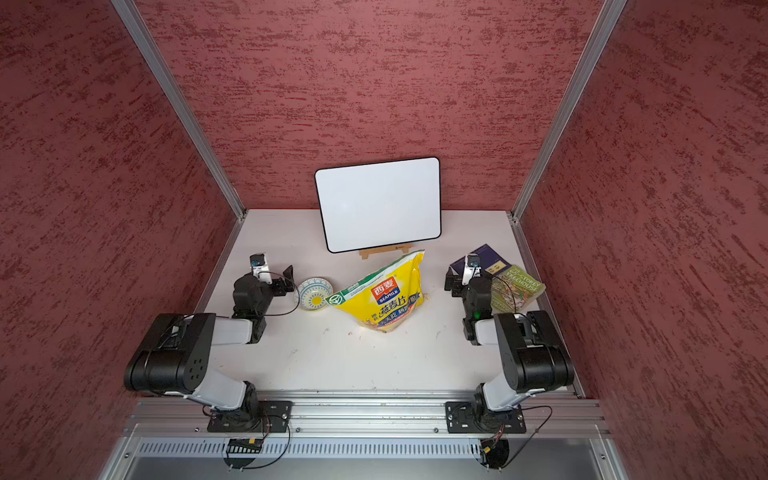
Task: Pour the oats into the breakfast bowl
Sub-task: Adjust the oats bag at the center of the board.
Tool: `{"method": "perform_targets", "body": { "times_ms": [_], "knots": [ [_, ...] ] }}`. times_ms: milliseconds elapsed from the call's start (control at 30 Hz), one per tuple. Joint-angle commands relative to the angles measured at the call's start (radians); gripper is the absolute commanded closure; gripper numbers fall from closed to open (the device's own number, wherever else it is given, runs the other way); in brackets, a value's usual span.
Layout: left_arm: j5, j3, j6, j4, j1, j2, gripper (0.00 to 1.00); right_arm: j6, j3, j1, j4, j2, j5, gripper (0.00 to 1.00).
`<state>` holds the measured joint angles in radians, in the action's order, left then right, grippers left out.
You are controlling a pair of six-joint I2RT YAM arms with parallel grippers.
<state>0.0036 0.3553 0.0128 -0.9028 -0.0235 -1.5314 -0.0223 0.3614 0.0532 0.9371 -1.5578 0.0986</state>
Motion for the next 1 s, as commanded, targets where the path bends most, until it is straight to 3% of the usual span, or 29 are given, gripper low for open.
{"method": "perform_targets", "body": {
  "times_ms": [0, 433, 500, 567, 633, 700, 767, 833, 967],
  "knots": [
    [0.016, 0.017, 0.0, -0.01, -0.007, 0.004, 0.0, 0.01, 0.013, -0.008, 0.004, 0.01, 0.018, 0.01],
    [0.019, 0.015, -0.005, -0.012, -0.011, 0.005, 0.0, 0.012, 0.013, -0.009, 0.0, 0.009, 0.019, 0.01],
    [-0.056, 0.008, -0.034, -0.005, -0.011, 0.03, 0.0, 0.017, 0.017, -0.009, -0.019, 0.028, 0.032, 0.01],
    [-0.108, 0.013, -0.04, 0.107, -0.005, 0.148, 0.0, 0.02, 0.046, -0.009, -0.141, 0.122, 0.037, 0.01],
    [-0.12, 0.065, -0.08, 0.318, -0.001, 0.299, 0.0, 0.089, 0.128, -0.008, -0.407, 0.244, 0.049, 0.01],
    [-0.004, 0.176, -0.137, 0.593, -0.01, 0.414, 0.0, 0.205, 0.215, -0.009, -0.686, 0.34, 0.002, 0.01],
    [0.148, 0.297, -0.213, 0.77, -0.006, 0.465, 0.0, 0.31, 0.258, -0.008, -0.829, 0.415, -0.11, 0.01],
    [0.338, 0.39, -0.263, 0.858, 0.005, 0.475, 0.0, 0.42, 0.259, -0.007, -0.889, 0.472, -0.252, 0.01],
    [0.536, 0.503, -0.327, 0.923, 0.077, 0.484, 0.0, 0.593, 0.234, -0.008, -0.991, 0.566, -0.475, 0.01]
  ]
}}
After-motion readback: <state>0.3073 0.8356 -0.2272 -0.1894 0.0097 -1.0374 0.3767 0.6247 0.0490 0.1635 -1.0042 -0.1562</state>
